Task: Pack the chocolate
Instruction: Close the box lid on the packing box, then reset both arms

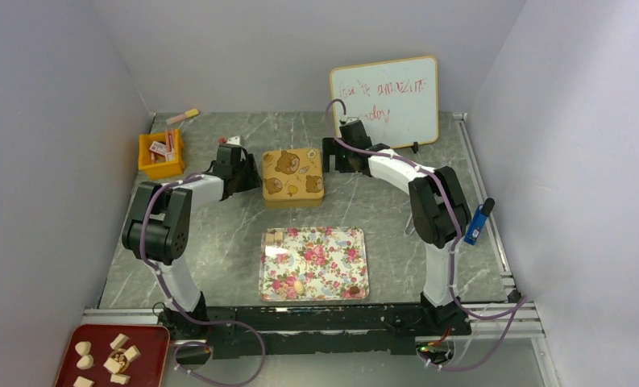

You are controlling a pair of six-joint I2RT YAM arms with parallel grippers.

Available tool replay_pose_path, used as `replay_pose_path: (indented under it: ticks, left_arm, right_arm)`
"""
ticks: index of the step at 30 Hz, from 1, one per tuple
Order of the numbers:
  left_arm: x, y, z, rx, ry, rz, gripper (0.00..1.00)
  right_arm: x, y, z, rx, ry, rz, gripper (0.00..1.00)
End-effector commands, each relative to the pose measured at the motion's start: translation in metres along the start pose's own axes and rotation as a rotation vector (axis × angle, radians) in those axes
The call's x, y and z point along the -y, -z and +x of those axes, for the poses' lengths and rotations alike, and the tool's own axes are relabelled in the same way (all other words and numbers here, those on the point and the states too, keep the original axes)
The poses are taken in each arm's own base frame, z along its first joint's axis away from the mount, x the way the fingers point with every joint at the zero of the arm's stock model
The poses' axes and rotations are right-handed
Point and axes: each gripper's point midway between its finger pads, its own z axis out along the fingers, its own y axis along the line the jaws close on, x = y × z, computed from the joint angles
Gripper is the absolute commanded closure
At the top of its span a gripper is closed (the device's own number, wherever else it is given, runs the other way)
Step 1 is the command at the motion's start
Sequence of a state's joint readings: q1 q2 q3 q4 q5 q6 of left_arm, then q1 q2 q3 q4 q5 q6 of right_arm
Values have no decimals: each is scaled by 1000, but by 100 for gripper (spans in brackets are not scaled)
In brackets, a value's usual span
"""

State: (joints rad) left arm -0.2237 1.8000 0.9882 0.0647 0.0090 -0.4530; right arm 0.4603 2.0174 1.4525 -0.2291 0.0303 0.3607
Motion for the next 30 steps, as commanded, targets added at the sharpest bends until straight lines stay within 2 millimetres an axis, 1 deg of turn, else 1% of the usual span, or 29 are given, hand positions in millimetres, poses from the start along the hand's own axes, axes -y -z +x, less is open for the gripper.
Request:
replay_pose_path:
  ticks: [1,5,8,13,15,16,18,23,27,30]
  left_arm:
    - [10,3,-16,35,7,14,42]
    - [4,8,-22,42,31,3,42]
    - [-7,12,-30,70,46,-46,42]
    - [-17,22,-39,95,61,-84,42]
    - [-18,26,-46,116,67,-93,42]
    - [-22,29,-44,104,69,-111,42]
    - [-23,34,-47,113,72,-116,42]
    - [-19,49,-57,137,72,-109,42]
    - [-4,62,-66,139,46,-45,44]
    - [7,74,-72,128,15,-16,46]
  right_arm:
    - [-7,3,-5,14,11,-10,0]
    - [-4,5,-11,26,11,-2,0]
    - [-1,6,-16,35,7,2,0]
    - [4,10,-24,47,2,5,0]
    - [6,11,-25,49,-1,7,0]
    - [8,11,-26,49,0,9,0]
    - [9,13,-27,51,0,8,0]
    - [14,21,-34,71,-3,10,0]
    - [19,28,-39,88,-11,6,0]
    - [20,32,-39,93,-6,2,0]
